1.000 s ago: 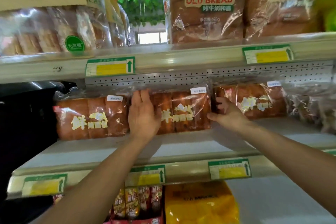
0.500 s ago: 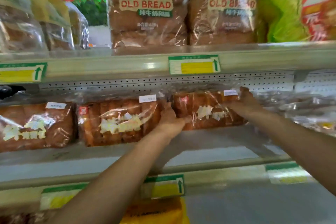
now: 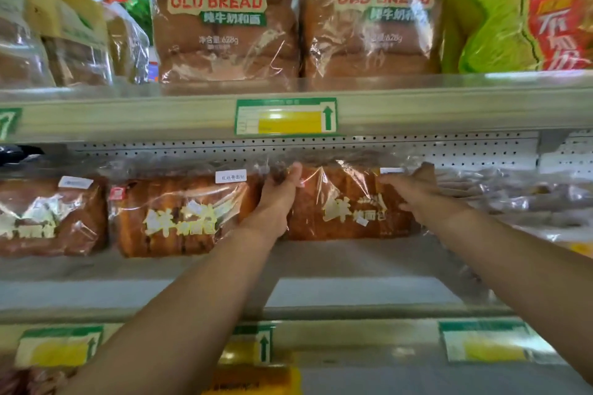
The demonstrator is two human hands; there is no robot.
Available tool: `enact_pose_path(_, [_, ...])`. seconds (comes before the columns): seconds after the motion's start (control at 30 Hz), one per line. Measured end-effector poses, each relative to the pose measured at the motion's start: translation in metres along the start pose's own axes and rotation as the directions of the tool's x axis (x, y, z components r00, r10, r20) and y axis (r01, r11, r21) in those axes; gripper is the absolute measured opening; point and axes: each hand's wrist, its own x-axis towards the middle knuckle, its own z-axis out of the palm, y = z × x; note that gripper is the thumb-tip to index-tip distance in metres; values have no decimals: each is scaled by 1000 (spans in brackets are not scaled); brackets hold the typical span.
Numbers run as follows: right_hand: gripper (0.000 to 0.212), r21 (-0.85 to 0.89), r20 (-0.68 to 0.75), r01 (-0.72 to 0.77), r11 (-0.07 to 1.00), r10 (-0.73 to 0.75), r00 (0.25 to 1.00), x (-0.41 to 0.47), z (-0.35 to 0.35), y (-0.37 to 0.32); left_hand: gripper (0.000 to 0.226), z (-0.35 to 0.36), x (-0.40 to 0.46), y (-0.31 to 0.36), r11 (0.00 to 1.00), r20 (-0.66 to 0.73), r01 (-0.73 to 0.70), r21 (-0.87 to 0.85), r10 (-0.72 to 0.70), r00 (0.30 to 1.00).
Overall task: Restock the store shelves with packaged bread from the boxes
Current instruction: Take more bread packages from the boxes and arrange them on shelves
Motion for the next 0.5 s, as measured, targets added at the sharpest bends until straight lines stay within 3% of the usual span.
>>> enact_pose_path(0.03, [83,24,-2,3,1000,-3,1000,4,0,1,95,3,-2,4,1000,-28,-14,-13,14,999])
enact_pose_path(0.1, [73,47,-5,-2,999,2,1000,9,1,-2,68,11,-10,13,996,-97,-73,-57,67,993])
enact_pose_path(0.17, [75,4,-38,-1,1000,1,999,16,4,-4,55,13,-9,18,997,-176,-71,-38,63,982])
enact_pose_path(0.2, [80,-45,-51,-6,999,3,999,22,7,-5,60,10,-14,17,989,-273,-105,104,130,953])
enact_pose_path(0.23, [83,-84,-67,0,996,-6,998,26,9,-8,62,7,-18,19,901,-240,-134,412,250,938])
enact_pose_path(0.27, [83,-140,-92,-5,990,-8,996,28,10,-12,57,8,-14,21,819,-246,-118,561,302,921])
enact_pose_path(0.3, [80,-203,-122,-5,979,-21,992,29,12,-19,50,8,-7,21,817,-248,-116,565,302,920])
enact_pose_path(0.33, [75,-271,-157,-1,963,-44,987,29,11,-25,44,7,0,21,876,-256,-108,469,252,933])
enact_pose_path(0.4, [64,-381,-207,7,925,-93,974,25,4,-40,45,4,-4,25,998,-261,-61,26,65,963])
enact_pose_path(0.5, [46,-531,-71,109,840,-173,982,30,-5,-49,55,9,-10,27,995,-246,-103,-4,99,964])
